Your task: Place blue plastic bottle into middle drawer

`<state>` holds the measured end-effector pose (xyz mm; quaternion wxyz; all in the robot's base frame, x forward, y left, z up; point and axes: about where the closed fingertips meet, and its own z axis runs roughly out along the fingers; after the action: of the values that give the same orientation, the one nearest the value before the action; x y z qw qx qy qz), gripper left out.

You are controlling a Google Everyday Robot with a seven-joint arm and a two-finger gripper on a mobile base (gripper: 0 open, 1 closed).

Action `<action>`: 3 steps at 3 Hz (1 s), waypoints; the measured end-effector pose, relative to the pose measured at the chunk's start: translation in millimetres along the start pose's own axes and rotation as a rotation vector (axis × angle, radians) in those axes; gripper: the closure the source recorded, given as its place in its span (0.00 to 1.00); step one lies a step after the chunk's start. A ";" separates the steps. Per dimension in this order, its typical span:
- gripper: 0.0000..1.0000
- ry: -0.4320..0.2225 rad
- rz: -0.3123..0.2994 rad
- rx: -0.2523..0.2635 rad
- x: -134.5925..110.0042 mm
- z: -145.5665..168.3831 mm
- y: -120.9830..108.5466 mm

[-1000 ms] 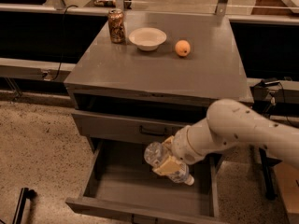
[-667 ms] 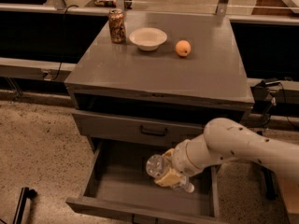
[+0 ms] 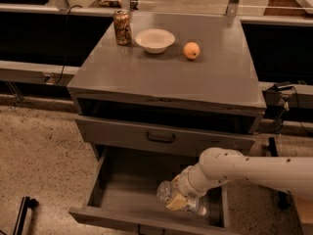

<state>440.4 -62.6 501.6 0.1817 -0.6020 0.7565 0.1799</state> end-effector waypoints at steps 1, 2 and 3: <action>0.36 0.061 0.040 -0.013 31.3 42.3 2.0; 0.11 0.082 0.091 -0.007 53.7 67.3 -0.9; 0.00 0.081 0.091 -0.007 53.4 67.6 -0.6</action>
Offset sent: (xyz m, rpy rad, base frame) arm -0.0052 -0.0220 -0.1204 -0.0952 0.0908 -0.1268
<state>433.7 -74.7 416.5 0.1401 -0.5744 0.7892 0.1662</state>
